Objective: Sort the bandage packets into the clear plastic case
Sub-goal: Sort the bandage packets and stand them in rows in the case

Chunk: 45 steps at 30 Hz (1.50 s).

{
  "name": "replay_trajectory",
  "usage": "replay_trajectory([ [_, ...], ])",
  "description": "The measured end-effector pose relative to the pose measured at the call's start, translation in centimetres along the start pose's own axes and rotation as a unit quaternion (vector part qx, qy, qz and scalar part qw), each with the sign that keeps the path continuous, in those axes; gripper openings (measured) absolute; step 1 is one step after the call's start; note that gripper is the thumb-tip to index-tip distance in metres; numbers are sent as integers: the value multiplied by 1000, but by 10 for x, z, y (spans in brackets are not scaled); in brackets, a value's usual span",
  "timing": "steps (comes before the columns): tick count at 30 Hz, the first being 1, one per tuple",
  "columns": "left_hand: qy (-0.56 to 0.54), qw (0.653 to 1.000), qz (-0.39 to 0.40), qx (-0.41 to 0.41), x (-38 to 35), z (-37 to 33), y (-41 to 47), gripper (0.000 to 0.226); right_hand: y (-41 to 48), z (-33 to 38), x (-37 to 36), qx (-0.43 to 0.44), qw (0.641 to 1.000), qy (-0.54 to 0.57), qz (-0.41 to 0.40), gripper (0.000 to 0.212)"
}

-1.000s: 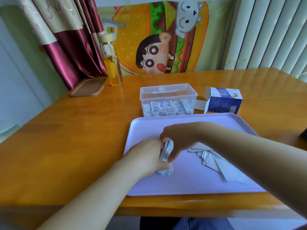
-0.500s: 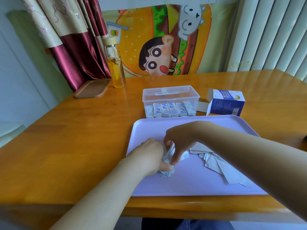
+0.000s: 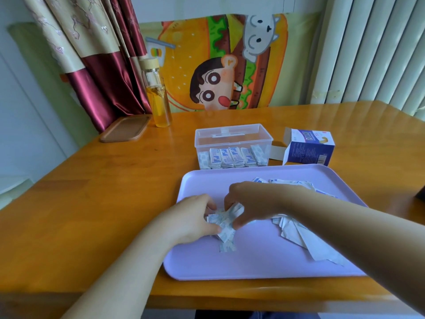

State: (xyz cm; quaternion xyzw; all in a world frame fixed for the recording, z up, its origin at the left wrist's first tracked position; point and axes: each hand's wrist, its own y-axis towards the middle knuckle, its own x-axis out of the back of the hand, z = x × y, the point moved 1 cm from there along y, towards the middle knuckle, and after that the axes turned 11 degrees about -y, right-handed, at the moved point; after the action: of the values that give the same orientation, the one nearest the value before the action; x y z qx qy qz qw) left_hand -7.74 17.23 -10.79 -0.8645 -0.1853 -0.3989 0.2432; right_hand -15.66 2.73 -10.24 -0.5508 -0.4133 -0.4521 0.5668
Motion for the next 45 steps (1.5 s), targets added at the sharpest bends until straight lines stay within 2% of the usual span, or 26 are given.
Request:
replay_trajectory([
  [3,8,999,11,30,8,2,-1,60,9,5,4,30,999,-20,37,51],
  [6,30,998,20,51,-1,-2,-2,46,16,11,13,49,994,-50,88,57],
  [9,59,998,2,26,-14,-10,-4,36,24,16,19,62,987,-93,114,60],
  [13,69,997,-17,6,-19,-11,-6,57,30,17,21,69,982,-120,129,60],
  [17,59,998,-19,16,-20,-8,-5,52,31,17,21,64,977,-158,131,56],
  [22,55,998,-27,8,-24,-7,-5,60,27,13,18,90,986,-118,75,53],
  [26,54,998,-30,20,-24,-9,-7,57,21,8,20,98,986,-107,76,53],
  [34,18,999,-13,28,-20,-7,-6,46,20,9,24,96,963,-233,97,52],
  [41,18,999,-14,28,-19,-9,-3,42,25,7,24,45,961,-207,178,58],
  [45,26,999,-21,16,-22,-11,-1,36,17,1,20,20,976,-138,167,49],
])
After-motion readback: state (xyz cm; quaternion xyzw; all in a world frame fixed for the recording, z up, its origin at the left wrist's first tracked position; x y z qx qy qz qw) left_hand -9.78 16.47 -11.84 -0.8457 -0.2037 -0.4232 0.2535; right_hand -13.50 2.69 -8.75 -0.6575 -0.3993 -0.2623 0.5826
